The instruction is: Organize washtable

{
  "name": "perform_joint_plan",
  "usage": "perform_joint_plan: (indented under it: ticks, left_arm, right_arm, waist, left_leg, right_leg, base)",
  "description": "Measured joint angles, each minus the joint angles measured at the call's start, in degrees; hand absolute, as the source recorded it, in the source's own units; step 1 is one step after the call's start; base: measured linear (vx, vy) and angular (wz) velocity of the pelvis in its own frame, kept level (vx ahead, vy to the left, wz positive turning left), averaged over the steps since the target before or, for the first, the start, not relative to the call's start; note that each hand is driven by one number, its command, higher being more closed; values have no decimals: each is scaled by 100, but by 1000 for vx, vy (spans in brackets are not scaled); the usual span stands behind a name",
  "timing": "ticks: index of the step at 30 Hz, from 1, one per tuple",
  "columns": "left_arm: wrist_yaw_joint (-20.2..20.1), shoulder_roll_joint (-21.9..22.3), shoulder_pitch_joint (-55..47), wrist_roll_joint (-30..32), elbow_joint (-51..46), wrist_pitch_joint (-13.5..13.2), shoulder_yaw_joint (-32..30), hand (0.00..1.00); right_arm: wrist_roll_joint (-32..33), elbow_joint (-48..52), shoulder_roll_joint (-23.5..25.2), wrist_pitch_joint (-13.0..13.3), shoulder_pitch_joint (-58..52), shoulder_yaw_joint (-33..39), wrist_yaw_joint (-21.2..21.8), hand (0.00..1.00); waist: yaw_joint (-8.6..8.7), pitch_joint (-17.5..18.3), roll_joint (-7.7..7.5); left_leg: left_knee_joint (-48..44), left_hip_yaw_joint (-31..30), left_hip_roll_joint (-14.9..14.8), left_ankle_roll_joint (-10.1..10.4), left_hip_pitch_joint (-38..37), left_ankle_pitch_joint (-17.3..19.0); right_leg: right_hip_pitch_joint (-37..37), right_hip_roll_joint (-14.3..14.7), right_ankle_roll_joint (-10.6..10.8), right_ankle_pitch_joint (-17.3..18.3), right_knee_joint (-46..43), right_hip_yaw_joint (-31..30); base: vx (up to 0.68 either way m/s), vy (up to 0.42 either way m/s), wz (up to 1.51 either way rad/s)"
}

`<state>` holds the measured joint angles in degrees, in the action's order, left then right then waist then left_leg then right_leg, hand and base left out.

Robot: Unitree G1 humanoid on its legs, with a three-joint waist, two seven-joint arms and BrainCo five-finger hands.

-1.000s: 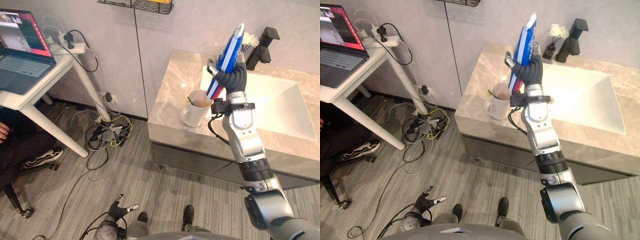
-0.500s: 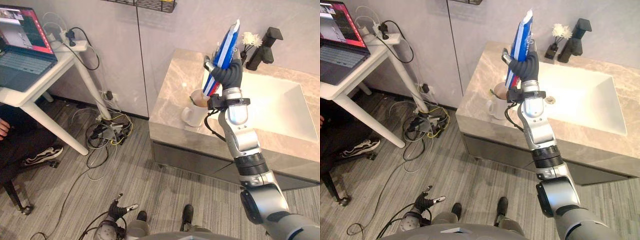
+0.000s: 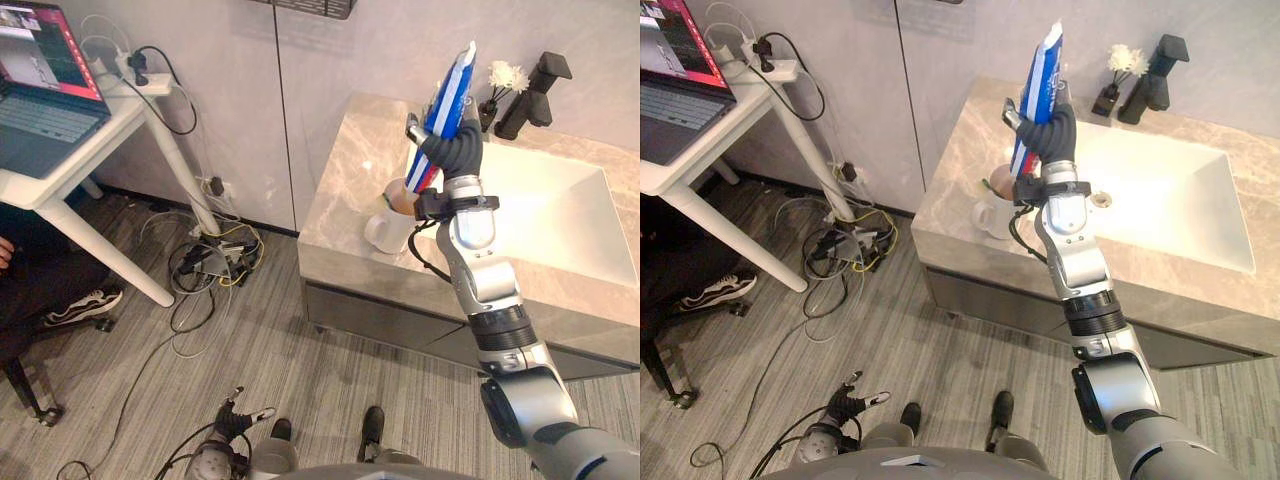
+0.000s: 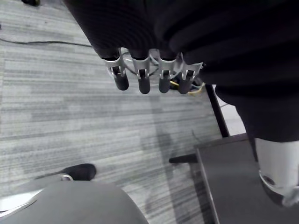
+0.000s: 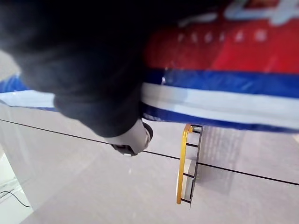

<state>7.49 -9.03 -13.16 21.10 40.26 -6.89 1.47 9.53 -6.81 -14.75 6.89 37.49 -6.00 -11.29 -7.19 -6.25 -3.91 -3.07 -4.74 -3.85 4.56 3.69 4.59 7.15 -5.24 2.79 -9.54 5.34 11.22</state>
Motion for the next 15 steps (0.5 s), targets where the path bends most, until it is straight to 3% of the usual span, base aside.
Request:
perform_joint_plan:
  ticks: [15]
  left_arm:
    - [-6, -7, 1, -51, -45, 0, -9, 0]
  right_arm:
    - [-1, -26, 24, -15, -213, -36, 78, 100]
  waist:
    - [5, -128, 2]
  left_leg:
    - [-14, -2, 3, 0, 7, 0]
  right_leg:
    - [8, -1, 0, 3, -1, 0]
  base:
    - [0, 0, 0]
